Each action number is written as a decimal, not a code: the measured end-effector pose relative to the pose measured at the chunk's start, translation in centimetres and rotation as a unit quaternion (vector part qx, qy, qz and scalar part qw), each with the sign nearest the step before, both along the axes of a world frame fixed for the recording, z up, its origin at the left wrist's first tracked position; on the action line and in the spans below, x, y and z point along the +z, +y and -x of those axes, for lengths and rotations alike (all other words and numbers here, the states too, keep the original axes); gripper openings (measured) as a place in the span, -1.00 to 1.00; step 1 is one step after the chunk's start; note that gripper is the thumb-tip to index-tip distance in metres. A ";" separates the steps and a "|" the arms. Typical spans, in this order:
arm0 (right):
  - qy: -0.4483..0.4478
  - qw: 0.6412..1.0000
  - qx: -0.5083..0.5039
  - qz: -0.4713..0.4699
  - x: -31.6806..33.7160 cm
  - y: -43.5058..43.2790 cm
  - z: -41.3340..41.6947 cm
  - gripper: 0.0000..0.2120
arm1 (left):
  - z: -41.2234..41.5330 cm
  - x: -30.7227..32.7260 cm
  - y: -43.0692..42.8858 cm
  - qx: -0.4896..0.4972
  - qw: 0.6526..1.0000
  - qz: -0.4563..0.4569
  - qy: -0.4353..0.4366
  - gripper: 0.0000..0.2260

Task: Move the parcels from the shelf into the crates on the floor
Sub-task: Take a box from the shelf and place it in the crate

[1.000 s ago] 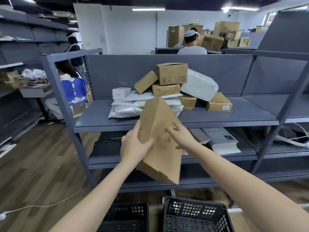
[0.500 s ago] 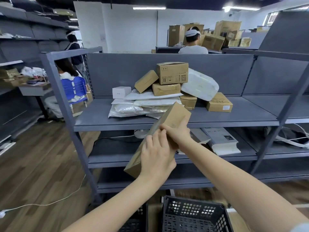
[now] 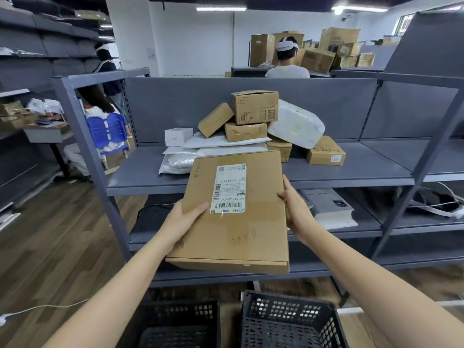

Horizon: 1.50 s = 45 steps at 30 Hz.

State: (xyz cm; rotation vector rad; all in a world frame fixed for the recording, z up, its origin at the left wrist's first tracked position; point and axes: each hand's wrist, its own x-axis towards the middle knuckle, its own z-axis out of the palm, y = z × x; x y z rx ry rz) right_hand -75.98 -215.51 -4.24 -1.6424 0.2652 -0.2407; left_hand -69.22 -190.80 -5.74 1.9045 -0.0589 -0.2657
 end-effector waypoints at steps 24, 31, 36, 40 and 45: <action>-0.002 0.832 0.308 0.461 3.1 0.8 0.7 -0.38 | 0.4 4.1 -1.9 -0.337 0.803 -0.419 -0.255 -0.06; 0.022 0.832 0.319 0.454 2.3 1.3 1.6 -0.42 | 0.9 5.5 -2.0 -0.336 0.804 -0.391 -0.296 -0.18; -0.005 0.918 0.223 0.329 1.2 0.6 2.4 -0.47 | 1.2 4.5 -2.5 -0.158 0.761 -0.418 -0.470 -0.17; -0.017 0.986 0.136 0.092 -0.1 -0.1 2.9 -0.54 | 1.9 2.1 -2.6 -0.020 0.856 -0.333 -0.394 -0.09; -0.039 0.996 0.069 -0.032 -1.7 -0.8 2.6 -0.45 | 1.6 0.5 -1.5 0.049 0.983 -0.081 -0.157 -0.11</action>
